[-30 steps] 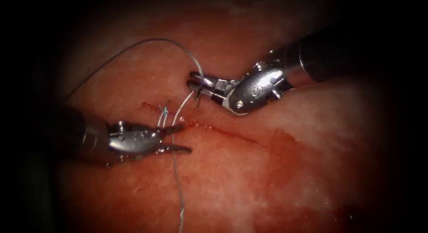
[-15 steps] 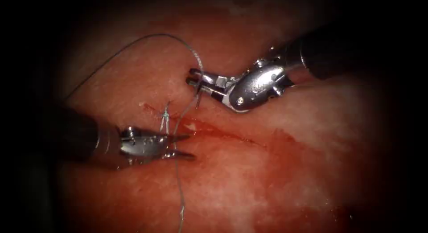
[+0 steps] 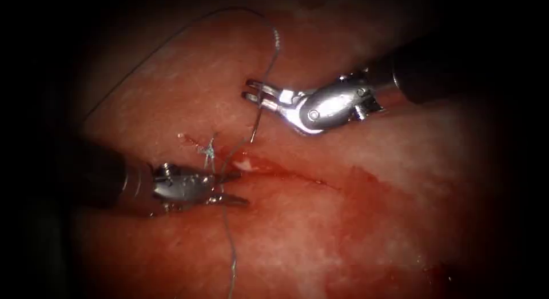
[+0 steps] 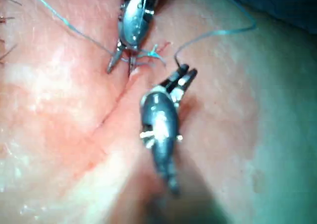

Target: Wound Closure

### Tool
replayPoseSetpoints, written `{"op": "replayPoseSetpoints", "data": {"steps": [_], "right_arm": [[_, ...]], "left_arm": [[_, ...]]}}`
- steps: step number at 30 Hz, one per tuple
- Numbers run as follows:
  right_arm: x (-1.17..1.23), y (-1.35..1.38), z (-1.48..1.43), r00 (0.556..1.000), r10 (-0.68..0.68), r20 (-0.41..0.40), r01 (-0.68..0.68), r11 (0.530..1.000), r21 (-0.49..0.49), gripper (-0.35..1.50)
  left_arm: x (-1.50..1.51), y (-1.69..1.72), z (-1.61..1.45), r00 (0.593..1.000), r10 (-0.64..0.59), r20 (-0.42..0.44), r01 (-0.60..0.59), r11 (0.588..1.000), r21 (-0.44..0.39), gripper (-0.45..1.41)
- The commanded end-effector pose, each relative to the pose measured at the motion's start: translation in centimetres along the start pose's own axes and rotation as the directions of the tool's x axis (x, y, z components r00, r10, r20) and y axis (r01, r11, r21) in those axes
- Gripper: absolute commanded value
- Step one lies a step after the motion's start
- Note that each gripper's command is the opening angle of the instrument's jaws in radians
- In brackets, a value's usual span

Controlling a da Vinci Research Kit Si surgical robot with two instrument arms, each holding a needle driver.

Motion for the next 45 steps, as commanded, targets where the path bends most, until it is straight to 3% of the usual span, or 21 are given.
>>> {"op": "replayPoseSetpoints", "data": {"steps": [1, 11, 21, 28, 36, 45], "right_arm": [[-0.08, -0.12, 0.01, 0.999, 0.038, 0.001, -0.038, 0.999, -0.003, -0.35], [-0.23, -0.07, 0.00, 0.951, 0.301, 0.070, -0.301, 0.954, -0.012, -0.35], [-0.41, -0.15, -0.02, 0.824, 0.551, 0.131, -0.555, 0.832, -0.012, -0.35], [-0.41, -0.22, -0.03, 0.771, 0.616, 0.163, -0.624, 0.781, -0.003, -0.35], [-0.44, -0.60, -0.05, 0.636, 0.716, 0.287, -0.744, 0.668, -0.017, -0.35], [-0.37, -0.83, -0.11, 0.565, 0.761, 0.319, -0.800, 0.599, -0.013, -0.35]], "left_arm": [[-0.09, 0.10, 0.06, 1.000, -0.003, 0.003, 0.003, 1.000, -0.004, 0.24], [-0.07, 0.12, 0.03, 1.000, -0.005, 0.004, 0.005, 1.000, -0.006, 0.24], [-0.08, 0.09, 0.00, 1.000, -0.003, 0.005, 0.003, 1.000, -0.011, 0.22], [-0.09, 0.07, -0.02, 1.000, -0.001, 0.005, 0.001, 1.000, -0.014, 0.21], [-0.08, 0.04, -0.08, 1.000, 0.000, 0.007, 0.000, 1.000, -0.024, 0.21], [-0.07, 0.04, -0.09, 1.000, -0.001, 0.007, 0.001, 1.000, -0.023, 0.21]]}}
